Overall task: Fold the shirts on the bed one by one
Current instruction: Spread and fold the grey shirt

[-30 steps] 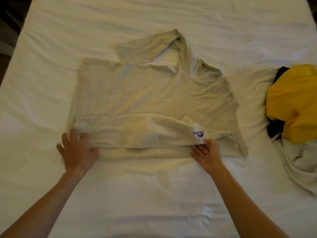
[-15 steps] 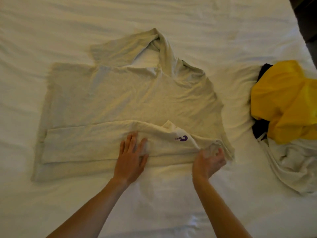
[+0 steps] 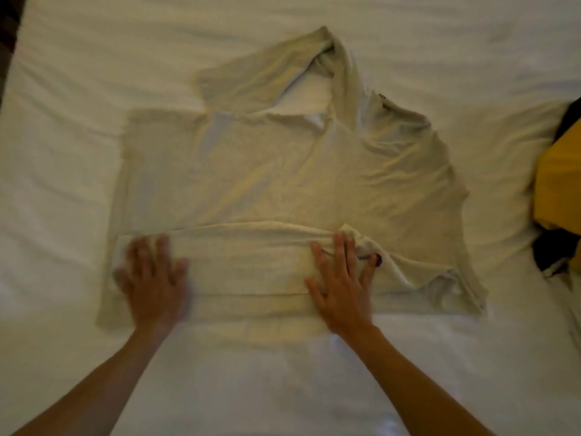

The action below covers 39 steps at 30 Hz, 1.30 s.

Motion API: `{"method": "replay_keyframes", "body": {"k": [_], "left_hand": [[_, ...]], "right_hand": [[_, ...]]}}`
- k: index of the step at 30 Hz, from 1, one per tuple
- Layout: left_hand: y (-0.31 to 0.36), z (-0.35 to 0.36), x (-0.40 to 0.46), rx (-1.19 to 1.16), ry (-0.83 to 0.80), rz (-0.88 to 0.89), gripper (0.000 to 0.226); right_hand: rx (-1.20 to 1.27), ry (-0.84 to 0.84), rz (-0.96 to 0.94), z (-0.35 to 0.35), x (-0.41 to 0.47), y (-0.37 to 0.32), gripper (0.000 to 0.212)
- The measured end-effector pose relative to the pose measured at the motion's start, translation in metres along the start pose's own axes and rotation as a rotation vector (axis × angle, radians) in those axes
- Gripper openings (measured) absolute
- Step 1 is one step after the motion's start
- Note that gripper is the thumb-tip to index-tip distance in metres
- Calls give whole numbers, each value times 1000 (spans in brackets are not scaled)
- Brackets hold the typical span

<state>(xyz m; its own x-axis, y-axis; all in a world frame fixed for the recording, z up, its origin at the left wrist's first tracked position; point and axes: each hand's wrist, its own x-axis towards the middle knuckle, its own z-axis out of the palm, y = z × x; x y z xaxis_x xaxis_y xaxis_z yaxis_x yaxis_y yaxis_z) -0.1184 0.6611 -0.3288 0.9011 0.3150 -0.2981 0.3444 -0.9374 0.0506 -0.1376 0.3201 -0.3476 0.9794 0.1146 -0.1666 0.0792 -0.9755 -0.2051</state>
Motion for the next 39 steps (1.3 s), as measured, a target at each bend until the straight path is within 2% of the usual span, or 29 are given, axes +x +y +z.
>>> {"method": "replay_keyframes", "body": {"k": [1,2,4,6,10,12,15,18,20,21,24,26,28,30,34,36,39], "left_hand": [[-7,-7,5,-5,-1,-57,72],[-5,-14,12,-4,3,-40,73],[21,-30,37,-39,35,122,73],[69,-46,70,-116,86,296,69],[177,-77,135,-258,145,486,46],[209,-87,168,-230,107,559,42],[229,-96,209,-65,-56,596,55],[231,-97,229,217,-101,552,53],[229,-97,231,307,-44,575,37],[227,-98,230,270,-6,608,30],[213,-103,209,26,116,667,15],[196,-103,185,-23,266,724,14],[175,-99,157,-41,313,819,18],[152,-87,133,-48,300,906,22],[127,-59,108,29,192,918,32],[124,-54,107,39,175,888,32],[124,-57,113,79,143,851,32]], "right_hand": [[35,27,-24,-5,4,3,65],[68,65,-62,-13,12,7,61],[104,152,-130,-33,46,19,53],[137,235,-121,-56,95,38,46],[121,346,-51,-105,205,79,41],[39,269,-17,-125,255,96,47],[-111,-10,90,-142,310,116,58],[-186,-220,193,-146,331,127,48],[-144,-186,185,-148,327,129,27],[-116,-117,182,-150,321,130,22],[-49,214,151,-155,282,126,18],[-22,438,105,-152,240,127,13],[-22,567,75,-143,195,132,9],[-28,550,53,-124,153,137,7],[-4,317,85,-80,98,141,12],[16,308,142,-74,90,141,19],[13,308,276,-80,88,132,17]]}}
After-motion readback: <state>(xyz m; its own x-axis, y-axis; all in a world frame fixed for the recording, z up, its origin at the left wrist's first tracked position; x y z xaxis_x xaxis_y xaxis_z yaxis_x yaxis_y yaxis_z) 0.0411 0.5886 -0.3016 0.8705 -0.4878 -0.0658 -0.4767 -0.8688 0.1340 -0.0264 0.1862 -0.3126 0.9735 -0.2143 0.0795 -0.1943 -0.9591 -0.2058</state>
